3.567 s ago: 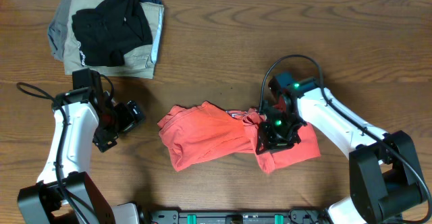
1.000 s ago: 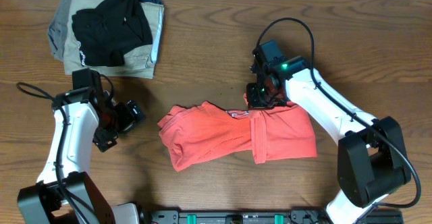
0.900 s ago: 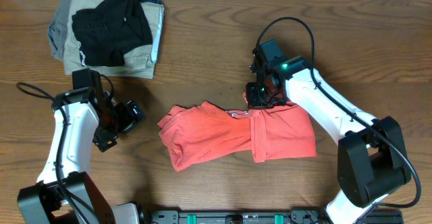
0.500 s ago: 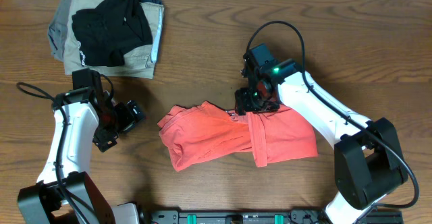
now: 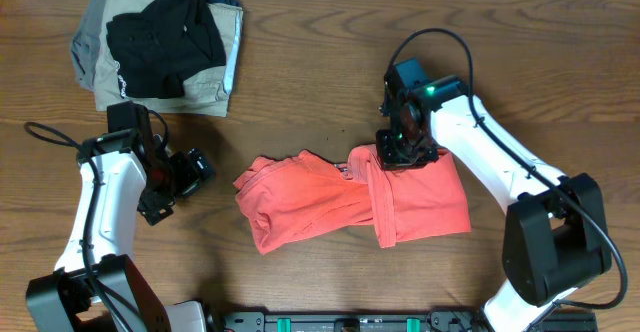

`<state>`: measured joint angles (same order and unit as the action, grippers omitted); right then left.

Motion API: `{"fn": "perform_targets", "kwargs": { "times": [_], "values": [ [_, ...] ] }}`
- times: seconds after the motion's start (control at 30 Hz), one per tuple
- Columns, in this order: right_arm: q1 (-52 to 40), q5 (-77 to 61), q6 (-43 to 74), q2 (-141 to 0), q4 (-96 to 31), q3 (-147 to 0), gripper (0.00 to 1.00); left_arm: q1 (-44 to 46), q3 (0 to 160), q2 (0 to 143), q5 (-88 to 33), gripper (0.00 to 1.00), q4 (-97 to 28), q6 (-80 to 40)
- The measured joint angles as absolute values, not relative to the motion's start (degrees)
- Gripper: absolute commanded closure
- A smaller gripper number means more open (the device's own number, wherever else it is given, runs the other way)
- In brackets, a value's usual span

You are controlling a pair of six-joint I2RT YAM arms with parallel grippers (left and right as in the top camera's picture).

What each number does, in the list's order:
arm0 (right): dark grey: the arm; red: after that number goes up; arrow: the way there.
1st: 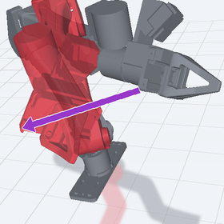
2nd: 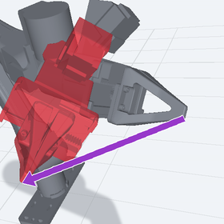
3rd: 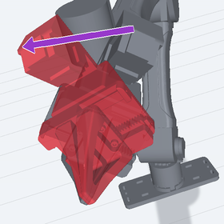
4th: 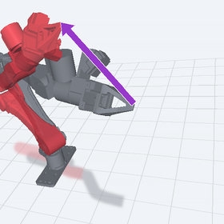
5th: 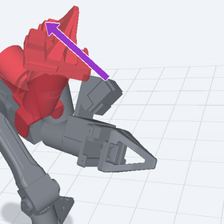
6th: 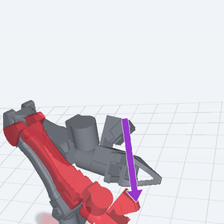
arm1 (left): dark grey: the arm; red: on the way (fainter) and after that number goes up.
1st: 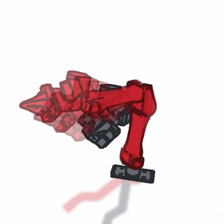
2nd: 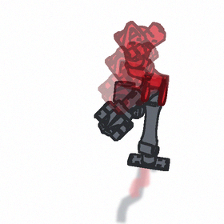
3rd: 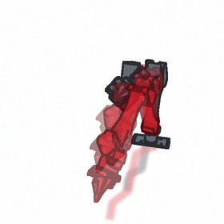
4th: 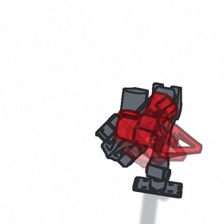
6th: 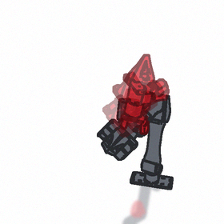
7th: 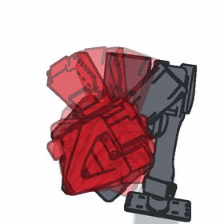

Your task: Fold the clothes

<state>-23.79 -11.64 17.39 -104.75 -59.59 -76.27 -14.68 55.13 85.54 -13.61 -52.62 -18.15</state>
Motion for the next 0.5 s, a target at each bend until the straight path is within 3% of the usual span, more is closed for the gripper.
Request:
{"fn": "perform_targets", "kwargs": {
  "times": [0.5],
  "values": [
    [-29.3, -20.9, 17.1, -104.7, -44.2, -67.1, 0.75, -14.7, 55.1, 85.5, -13.6, 0.0, -52.4, -18.2]
  ]
}}
